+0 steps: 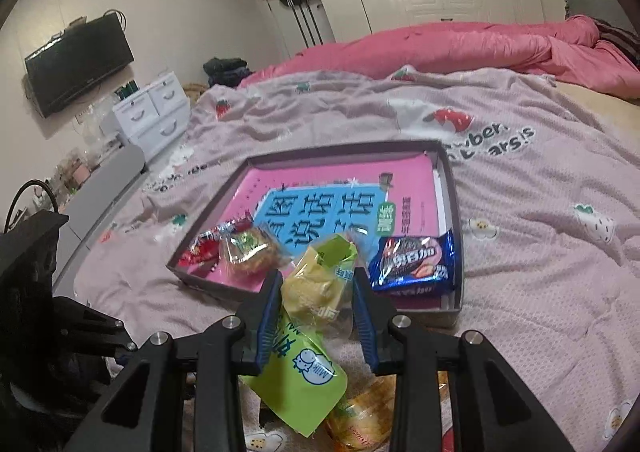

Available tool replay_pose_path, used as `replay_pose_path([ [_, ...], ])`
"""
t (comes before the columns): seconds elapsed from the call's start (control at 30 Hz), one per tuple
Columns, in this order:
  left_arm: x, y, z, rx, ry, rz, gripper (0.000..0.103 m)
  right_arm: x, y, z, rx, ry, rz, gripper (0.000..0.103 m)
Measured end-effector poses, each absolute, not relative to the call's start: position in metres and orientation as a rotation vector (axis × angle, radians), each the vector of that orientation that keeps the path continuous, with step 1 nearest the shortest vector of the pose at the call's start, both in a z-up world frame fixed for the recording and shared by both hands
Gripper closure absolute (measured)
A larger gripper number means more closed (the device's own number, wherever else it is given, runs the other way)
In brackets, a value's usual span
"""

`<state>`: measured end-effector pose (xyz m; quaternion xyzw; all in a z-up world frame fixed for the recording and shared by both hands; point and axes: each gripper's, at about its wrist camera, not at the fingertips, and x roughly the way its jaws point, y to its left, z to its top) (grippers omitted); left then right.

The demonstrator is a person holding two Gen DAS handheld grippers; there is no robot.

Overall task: Organize snacks
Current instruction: 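Lift the yellow stick snack over the tray with the left tool while the right tool carries the green packet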

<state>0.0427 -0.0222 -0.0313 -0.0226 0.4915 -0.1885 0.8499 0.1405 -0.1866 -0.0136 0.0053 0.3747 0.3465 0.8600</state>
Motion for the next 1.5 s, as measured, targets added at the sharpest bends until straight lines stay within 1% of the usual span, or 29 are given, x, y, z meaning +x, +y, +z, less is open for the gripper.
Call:
replay_pose_path([
  [0.6, 0.061, -0.002, 0.007, -0.127, 0.910, -0.209, 0.088, 0.137, -0.195, 0.011, 0.025, 0.663, 0.714, 0.068],
  [1.03, 0.080, 0.013, 0.022, -0.202, 0.862, -0.117, 0.088, 0.143, -0.208, 0.025, 0.073, 0.592, 0.675, 0.068],
  [1.5, 0.107, 0.001, 0.026, -0.201, 0.839, -0.101, 0.088, 0.159, -0.219, 0.034, 0.101, 0.551, 0.625, 0.068],
])
